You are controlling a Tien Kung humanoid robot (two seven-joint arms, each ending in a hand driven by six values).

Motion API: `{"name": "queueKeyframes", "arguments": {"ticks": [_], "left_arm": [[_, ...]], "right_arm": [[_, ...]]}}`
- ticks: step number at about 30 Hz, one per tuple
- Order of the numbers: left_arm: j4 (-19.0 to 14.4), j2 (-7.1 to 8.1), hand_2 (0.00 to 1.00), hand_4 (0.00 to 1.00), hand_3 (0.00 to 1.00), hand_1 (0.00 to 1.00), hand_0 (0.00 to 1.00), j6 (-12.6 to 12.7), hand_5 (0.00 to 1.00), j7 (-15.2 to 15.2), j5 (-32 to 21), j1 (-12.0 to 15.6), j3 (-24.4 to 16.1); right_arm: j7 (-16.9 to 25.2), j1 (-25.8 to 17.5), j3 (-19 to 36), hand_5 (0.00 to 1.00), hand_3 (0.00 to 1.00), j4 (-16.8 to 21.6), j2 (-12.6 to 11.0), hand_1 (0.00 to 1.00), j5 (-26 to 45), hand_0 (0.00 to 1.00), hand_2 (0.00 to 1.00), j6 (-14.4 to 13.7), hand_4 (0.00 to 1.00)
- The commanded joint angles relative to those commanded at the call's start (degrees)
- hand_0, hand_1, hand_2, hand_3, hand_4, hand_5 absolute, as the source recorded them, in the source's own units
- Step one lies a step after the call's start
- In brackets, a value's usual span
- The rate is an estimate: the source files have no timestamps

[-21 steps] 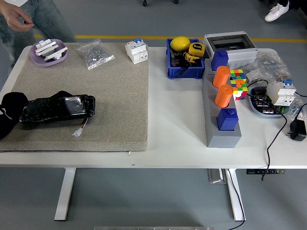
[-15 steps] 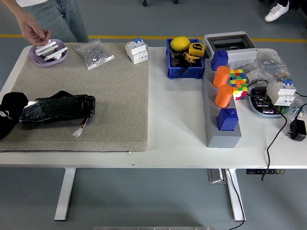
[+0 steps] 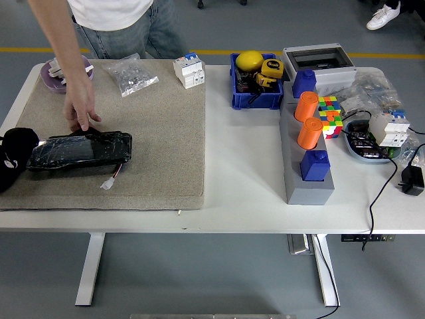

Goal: Pick the rag up,wipe the panel,place it on the desk

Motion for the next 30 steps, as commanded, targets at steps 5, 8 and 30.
{"name": "queueKeyframes", "arguments": {"ticks": [5,8,30], "left_arm": [[0.5,-0.30,0.750,0.871,0.708,0.693,0.409,0.5,0.273,0.3,-0.6,-0.4,0.5],[0.7,-0.42,0.677,0.854,0.657,0.630,0.375,0.6,0.275,0.4,-0.6,-0.4,0.7],[1.5,-0.75,0.564,0.710,0.576,0.261,0.243,4.6,0.188,-0.7,-0.5,-0.3,1.8]], "right_arm": [[0.1,0.1,0.2,0.545,0.673,0.0,-0.1,0.705,-0.2,0.745,0.735,-0.1,0.886],[0.2,0.1,0.4,0.543,0.671,0.0,-0.1,0.705,-0.3,0.745,0.735,-0.2,0.885],[0.5,0.1,1.2,0.540,0.670,-0.1,-0.3,0.704,-0.6,0.744,0.733,-0.6,0.888]]}}
